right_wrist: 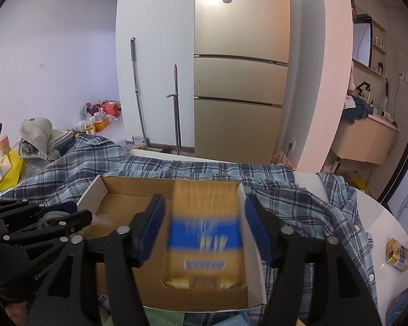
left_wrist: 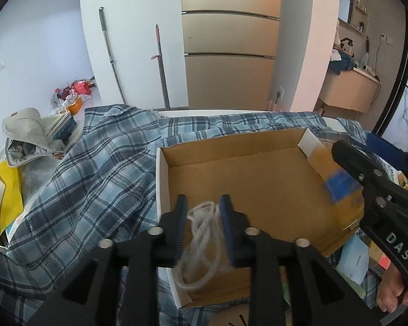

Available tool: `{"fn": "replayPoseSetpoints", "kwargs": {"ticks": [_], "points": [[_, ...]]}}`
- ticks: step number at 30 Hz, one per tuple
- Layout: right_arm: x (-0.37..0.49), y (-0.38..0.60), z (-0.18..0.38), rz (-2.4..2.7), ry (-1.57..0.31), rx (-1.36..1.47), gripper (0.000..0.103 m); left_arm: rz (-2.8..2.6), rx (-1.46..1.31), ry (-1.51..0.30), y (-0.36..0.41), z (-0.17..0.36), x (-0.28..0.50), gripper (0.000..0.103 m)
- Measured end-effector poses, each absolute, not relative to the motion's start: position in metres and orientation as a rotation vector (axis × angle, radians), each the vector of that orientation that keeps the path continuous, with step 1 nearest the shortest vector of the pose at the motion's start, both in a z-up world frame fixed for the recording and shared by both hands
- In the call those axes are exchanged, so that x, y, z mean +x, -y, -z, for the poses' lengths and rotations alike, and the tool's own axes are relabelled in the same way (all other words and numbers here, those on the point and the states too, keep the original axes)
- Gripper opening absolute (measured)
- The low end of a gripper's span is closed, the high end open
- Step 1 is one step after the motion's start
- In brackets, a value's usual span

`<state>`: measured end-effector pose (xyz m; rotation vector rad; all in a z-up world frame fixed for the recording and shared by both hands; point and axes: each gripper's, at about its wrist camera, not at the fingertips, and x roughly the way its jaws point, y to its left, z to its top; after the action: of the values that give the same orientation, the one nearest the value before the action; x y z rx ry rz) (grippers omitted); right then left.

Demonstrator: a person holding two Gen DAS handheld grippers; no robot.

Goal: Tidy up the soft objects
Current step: 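Open the right gripper to drop the cigarette box while the left releases the cable into the box, then raise both open grippers away from the cardboard box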

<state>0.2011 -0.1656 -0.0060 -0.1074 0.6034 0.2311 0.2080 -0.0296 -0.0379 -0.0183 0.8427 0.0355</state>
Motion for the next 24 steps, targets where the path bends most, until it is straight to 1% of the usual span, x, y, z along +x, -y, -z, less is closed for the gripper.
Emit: {"fn": "replayPoseSetpoints", "kwargs": {"ticks": [1,2,10,13,21,24], "points": [[0.201,0.166,0.006,-0.231,-0.602,-0.105,0.067,-0.038,-0.019,-0.839,0.029,0.037,0.208,0.056],[0.201,0.167,0.005,-0.23,-0.602,-0.104,0.067,-0.043,-0.02,-0.827,0.028,0.036,0.207,0.066],[0.202,0.169,0.005,-0.229,-0.606,-0.096,0.067,-0.051,-0.031,-0.783,0.026,0.022,0.201,0.066],[0.199,0.168,0.0,-0.235,-0.593,-0.099,0.067,-0.042,-0.031,-0.741,0.029,0.009,0.191,0.066],[0.177,0.176,-0.039,-0.212,-0.505,-0.074,0.067,-0.035,-0.003,-0.599,0.038,-0.042,0.156,0.066],[0.158,0.182,-0.06,-0.218,-0.458,-0.065,0.067,-0.046,-0.019,-0.502,0.038,-0.066,0.13,0.066]]}}
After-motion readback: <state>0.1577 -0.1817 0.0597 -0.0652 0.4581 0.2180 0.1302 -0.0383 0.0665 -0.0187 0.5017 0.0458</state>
